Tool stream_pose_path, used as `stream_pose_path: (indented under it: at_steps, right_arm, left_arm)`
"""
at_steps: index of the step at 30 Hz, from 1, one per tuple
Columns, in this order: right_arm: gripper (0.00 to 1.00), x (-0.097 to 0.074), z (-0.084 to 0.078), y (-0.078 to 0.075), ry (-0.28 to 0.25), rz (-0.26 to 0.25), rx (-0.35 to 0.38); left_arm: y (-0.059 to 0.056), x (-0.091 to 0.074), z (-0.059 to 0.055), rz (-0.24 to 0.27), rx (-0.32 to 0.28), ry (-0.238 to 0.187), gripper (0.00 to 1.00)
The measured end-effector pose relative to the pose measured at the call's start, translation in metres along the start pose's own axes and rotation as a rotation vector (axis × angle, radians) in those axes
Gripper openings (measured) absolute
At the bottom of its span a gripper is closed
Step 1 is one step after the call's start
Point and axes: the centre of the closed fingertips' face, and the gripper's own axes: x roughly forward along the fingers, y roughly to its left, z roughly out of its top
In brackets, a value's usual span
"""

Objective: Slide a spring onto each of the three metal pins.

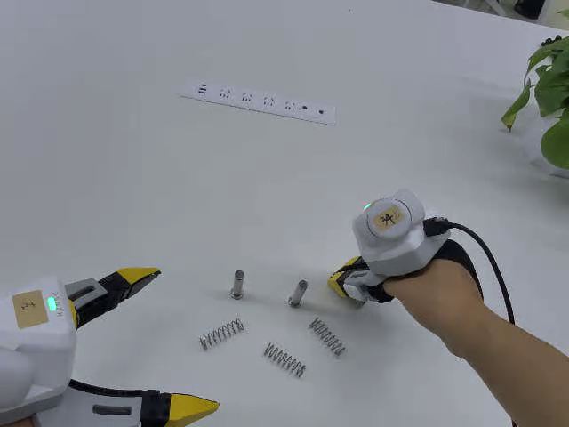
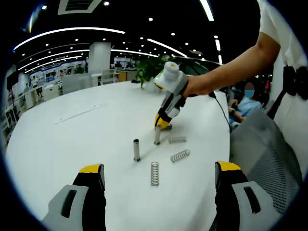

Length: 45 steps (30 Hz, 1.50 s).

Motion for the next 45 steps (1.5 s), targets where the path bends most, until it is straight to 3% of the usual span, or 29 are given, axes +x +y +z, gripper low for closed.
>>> stream_pose_path:
  at_steps: [25,45]
  right_arm:
    - [0.09,-0.048,-0.008,0.003,-0.151,-0.025,0.022]
    - [0.09,-0.064,-0.015,0.008,-0.24,-0.052,0.042]
  left_arm:
    - [-0.01,0.003,0.008,-0.025,0.03,-0.002,0.97]
    - [-0.013,0.004,0.009,-0.035,0.038,-0.001,0.96]
